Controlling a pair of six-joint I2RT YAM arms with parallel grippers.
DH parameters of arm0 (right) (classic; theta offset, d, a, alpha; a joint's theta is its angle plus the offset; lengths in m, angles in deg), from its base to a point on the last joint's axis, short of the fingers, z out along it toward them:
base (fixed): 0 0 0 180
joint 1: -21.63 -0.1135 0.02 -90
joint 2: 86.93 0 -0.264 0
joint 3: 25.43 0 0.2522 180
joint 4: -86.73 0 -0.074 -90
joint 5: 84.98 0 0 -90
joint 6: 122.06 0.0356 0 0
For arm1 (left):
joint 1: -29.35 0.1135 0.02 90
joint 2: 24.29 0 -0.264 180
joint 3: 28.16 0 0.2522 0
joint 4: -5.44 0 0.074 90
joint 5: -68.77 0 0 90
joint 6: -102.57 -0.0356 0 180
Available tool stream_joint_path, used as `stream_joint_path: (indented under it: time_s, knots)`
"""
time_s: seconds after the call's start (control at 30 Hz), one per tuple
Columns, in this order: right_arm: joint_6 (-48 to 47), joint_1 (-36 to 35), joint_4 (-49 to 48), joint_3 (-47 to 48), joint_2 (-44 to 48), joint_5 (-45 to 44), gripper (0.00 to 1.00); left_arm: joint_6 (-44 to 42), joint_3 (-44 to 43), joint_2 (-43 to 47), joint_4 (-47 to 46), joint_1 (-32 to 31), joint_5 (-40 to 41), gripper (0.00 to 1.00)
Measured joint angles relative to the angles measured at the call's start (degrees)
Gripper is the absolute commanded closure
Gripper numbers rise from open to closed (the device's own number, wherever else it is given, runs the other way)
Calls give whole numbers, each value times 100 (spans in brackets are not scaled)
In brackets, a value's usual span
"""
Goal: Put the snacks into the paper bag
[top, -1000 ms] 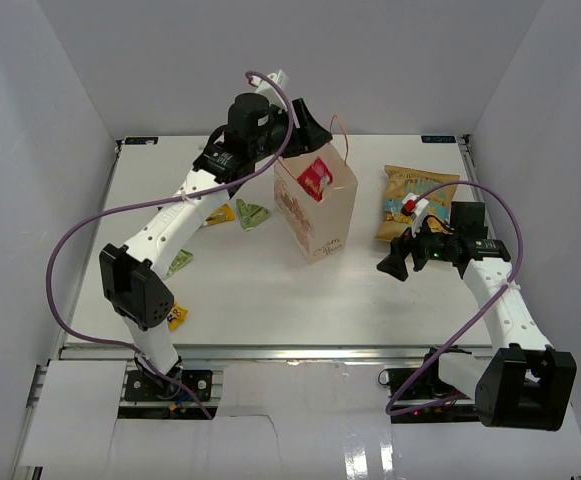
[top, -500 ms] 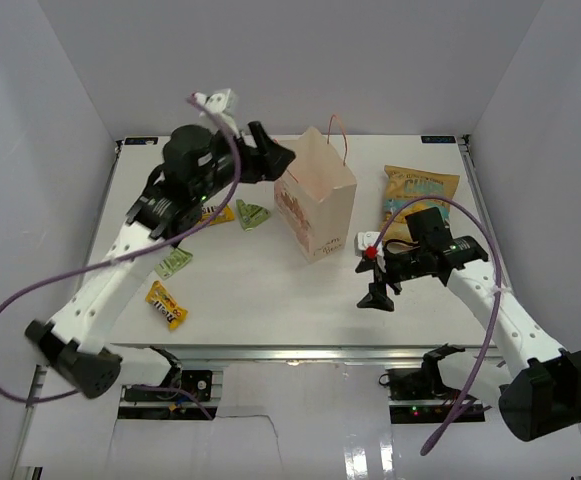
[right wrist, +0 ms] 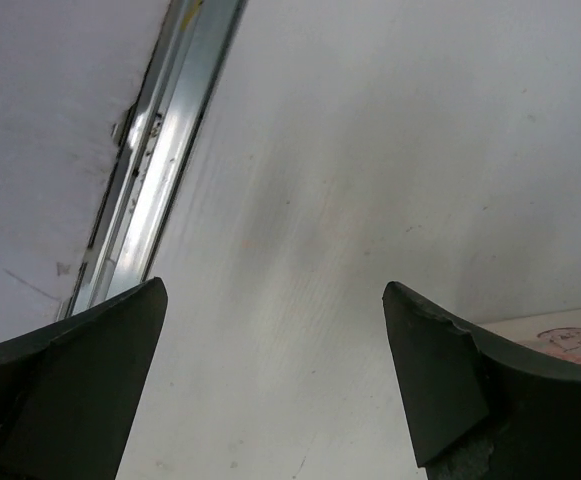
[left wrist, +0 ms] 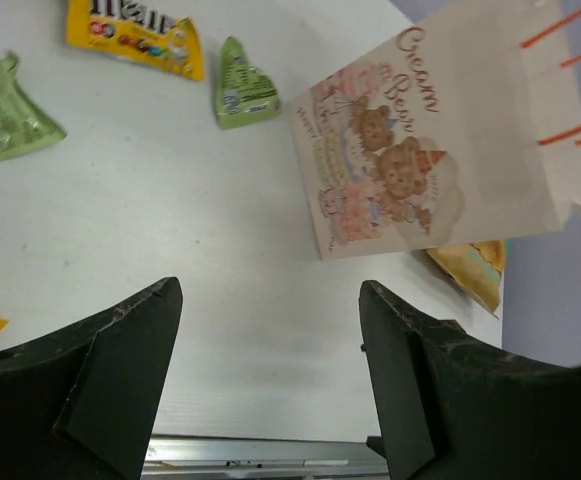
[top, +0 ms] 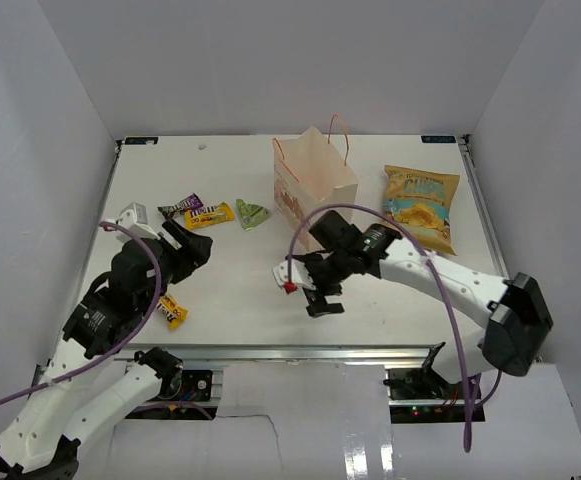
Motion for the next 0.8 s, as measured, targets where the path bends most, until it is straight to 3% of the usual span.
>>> stream_joint_path:
  time_s: [0.2, 0.33, 0.5, 0.8]
  knots:
    - [1307, -103, -468, 1665, -1722, -72, 0, 1674, -157, -426, 1729, 0, 787, 22]
    - [2551, -280, -907, 2026, -2288, -85, 0, 2426, -437, -975, 2684, 4, 1139, 21]
    - [4308, -896, -1375, 2503, -3064, -221, 0, 2127, -1325, -962, 2841, 4, 1276, 20]
    - [6314, -1478, -2380, 3751, -4402, -621, 0, 1134, -1526, 927, 1823, 4, 745, 19]
